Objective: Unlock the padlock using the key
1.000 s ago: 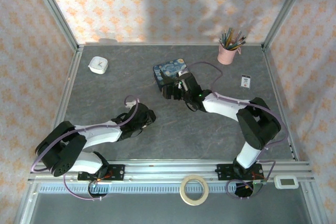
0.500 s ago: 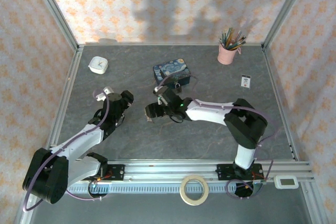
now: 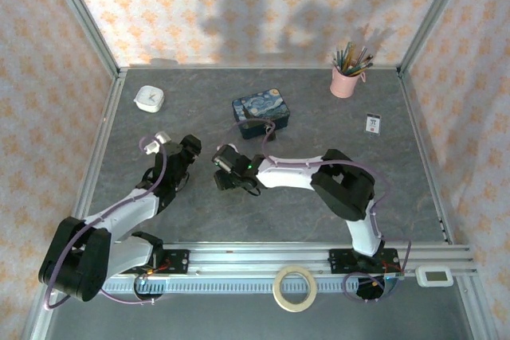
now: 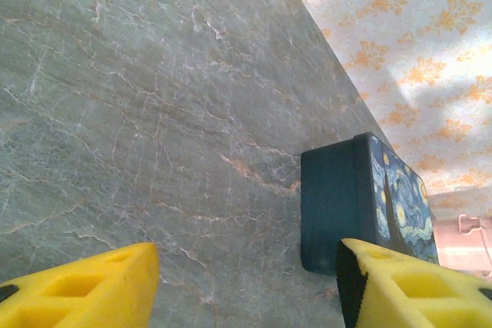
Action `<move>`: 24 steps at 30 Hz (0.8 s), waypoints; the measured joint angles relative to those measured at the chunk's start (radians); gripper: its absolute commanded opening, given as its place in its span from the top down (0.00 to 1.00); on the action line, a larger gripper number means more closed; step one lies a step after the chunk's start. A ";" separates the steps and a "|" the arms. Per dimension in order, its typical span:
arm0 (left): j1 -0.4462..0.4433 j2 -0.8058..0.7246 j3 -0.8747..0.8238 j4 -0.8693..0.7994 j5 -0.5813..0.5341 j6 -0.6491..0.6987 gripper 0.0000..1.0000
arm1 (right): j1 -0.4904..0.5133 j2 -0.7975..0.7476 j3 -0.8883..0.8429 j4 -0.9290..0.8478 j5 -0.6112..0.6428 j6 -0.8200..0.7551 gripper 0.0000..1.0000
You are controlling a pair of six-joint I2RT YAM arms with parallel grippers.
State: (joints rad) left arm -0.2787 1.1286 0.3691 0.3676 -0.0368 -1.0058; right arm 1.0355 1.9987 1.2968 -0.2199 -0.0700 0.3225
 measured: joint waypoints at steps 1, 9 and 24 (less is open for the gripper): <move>0.000 0.000 -0.005 0.004 0.003 0.000 0.37 | 0.002 0.006 0.003 -0.006 0.005 0.000 0.50; 0.000 -0.014 -0.036 0.016 0.003 0.000 0.36 | 0.011 0.038 0.032 -0.047 0.081 0.013 0.69; 0.000 -0.035 -0.059 0.067 0.050 -0.024 0.36 | -0.124 -0.107 -0.229 0.201 -0.052 -0.082 1.00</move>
State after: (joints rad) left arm -0.2787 1.0939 0.3099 0.4343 0.0135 -1.0294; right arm 0.9119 1.8919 1.0676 -0.0189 -0.1223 0.2405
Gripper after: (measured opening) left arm 0.640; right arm 0.041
